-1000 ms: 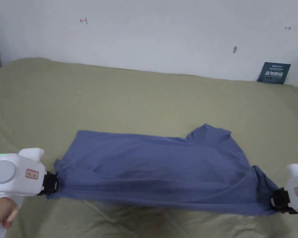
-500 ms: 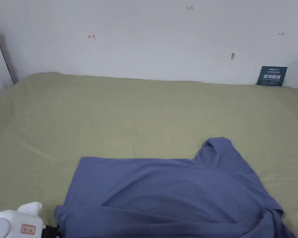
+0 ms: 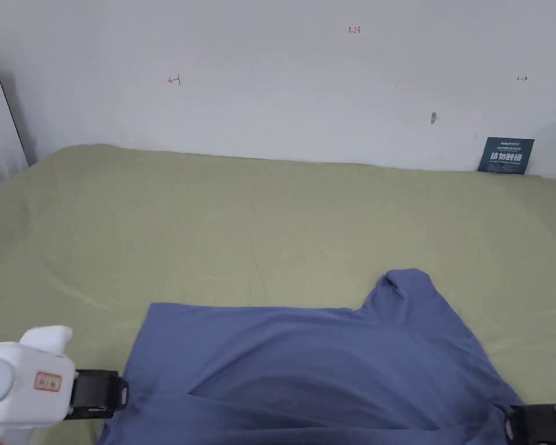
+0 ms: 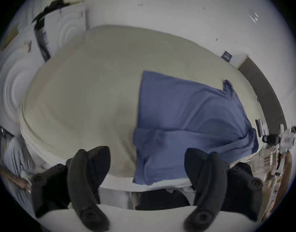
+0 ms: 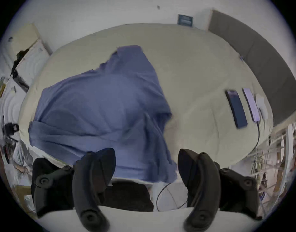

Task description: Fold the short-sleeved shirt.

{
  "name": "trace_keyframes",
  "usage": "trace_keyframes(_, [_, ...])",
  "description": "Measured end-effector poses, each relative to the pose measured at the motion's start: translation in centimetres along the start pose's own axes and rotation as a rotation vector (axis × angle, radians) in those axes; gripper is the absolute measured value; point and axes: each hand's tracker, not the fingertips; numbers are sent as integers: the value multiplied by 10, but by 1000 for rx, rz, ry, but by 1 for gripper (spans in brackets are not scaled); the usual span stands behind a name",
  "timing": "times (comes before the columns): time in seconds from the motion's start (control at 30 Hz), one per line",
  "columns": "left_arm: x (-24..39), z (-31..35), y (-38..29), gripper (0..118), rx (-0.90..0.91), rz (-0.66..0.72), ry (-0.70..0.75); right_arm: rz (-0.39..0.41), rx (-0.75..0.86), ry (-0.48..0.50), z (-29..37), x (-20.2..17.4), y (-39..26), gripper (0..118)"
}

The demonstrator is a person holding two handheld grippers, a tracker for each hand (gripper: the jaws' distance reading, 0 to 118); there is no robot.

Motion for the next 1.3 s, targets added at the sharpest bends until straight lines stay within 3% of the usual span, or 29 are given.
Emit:
trace_keyframes(0.03, [7,-3,3,68,18,-30,-1,23,3,7,-3,-10,4,55])
trace_keyframes(0.07, [14,-7,4,40,29,-55,4,28,1,9,-6,-17,7,23])
trace_keyframes(0.1, [21,-13,6,0,23,-72,18,28,0,16,-10,-22,10,0])
trace_keyframes(0.33, [35,-51,29,0,-14,-63,-22,0,-8,43,-43,-37,22,0])
trace_keyframes(0.57, [32,-107,127,0,-65,-22,10,26,-34,47,-65,-43,48,0])
trace_keyframes(0.67, [31,-140,166,11,-112,-8,30,38,-49,39,-77,-41,58,0])
trace_keyframes(0.7, [31,-151,178,31,-121,-10,38,43,-56,37,-80,-42,63,0])
trace_keyframes(0.77, [33,-174,192,96,-184,-20,102,40,-62,36,-86,-39,70,0])
trace_keyframes(0.8, [30,-193,199,118,-227,-31,123,38,-64,38,-89,-36,74,0])
trace_keyframes(0.93, [24,-232,201,116,-295,-21,103,32,-67,34,-98,-27,91,0])
trace_keyframes(1.03, [21,-236,198,92,-309,-4,162,38,-67,31,-101,-19,109,0])
trace_keyframes(1.07, [22,-224,196,78,-246,-12,145,36,-71,35,-106,-12,119,0])
trace_keyframes(1.1, [23,-220,198,45,-223,-18,147,17,-77,38,-111,-6,129,1])
trace_keyframes(1.13, [26,-215,198,16,-210,-58,156,-35,-81,43,-119,3,143,11])
trace_keyframes(1.17, [27,-212,198,5,-209,-96,108,-86,-72,43,-129,13,157,35])
trace_keyframes(1.2, [30,-206,196,5,-213,-102,33,-131,-75,29,-140,22,170,85])
trace_keyframes(1.23, [33,-201,194,5,-207,-86,22,-142,-93,-19,-150,25,184,113])
trace_keyframes(1.3, [40,-197,193,5,-198,-110,82,-114,-175,-64,-179,32,208,118])
